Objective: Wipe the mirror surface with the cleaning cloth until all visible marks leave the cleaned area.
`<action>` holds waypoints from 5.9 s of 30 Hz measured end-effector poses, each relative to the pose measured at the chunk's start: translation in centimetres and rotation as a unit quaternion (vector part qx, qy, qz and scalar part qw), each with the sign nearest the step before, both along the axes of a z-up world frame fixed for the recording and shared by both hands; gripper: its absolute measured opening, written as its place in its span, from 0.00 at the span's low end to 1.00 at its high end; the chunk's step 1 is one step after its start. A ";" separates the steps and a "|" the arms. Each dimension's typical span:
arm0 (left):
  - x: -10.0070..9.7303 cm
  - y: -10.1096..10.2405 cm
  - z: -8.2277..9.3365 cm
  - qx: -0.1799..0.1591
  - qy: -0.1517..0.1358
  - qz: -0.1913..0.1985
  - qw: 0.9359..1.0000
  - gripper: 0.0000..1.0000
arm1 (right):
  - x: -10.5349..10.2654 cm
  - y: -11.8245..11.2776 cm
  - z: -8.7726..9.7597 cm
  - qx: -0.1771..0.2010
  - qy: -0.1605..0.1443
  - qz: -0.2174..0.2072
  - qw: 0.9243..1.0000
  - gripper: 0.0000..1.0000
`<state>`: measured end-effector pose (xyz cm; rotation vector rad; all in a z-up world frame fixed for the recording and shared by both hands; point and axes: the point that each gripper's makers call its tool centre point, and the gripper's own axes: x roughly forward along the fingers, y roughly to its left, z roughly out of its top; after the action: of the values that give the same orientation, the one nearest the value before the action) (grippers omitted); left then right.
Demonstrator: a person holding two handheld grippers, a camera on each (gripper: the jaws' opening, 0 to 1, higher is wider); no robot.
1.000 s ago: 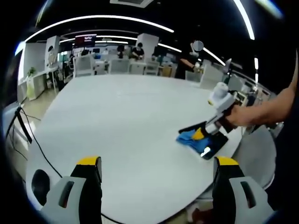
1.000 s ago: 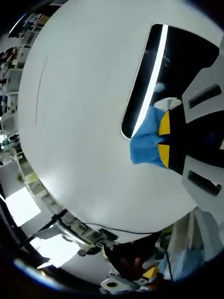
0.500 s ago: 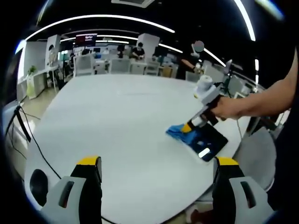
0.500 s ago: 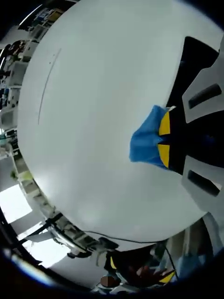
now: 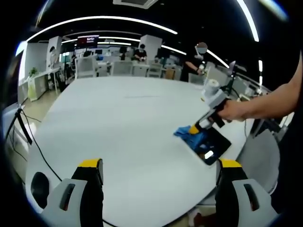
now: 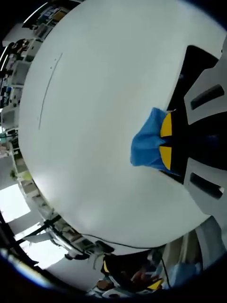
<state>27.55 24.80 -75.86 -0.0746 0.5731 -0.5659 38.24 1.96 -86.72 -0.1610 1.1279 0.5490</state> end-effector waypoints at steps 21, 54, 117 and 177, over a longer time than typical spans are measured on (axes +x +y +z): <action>-0.9 -0.4 0.3 0.001 -0.004 0.002 1.000 1.00 | -1.7 -1.1 -0.1 0.010 -0.017 -0.038 0.999 0.00; -1.1 -2.3 0.4 0.009 -0.003 -0.025 1.000 0.99 | -13.6 -1.4 -0.1 0.064 0.039 -0.032 0.997 0.00; -1.4 -2.9 -0.2 0.016 0.002 -0.014 1.000 0.99 | -0.8 -4.4 -0.1 0.060 0.008 -0.044 0.997 0.00; -1.2 -5.4 -0.2 0.017 0.000 -0.032 0.999 0.99 | -14.0 -10.2 -0.1 0.044 -0.001 -0.080 0.996 0.00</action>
<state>26.36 19.43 -76.01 -0.0241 0.5865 -0.6177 24.24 -8.24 -86.82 0.0051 1.1023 0.4544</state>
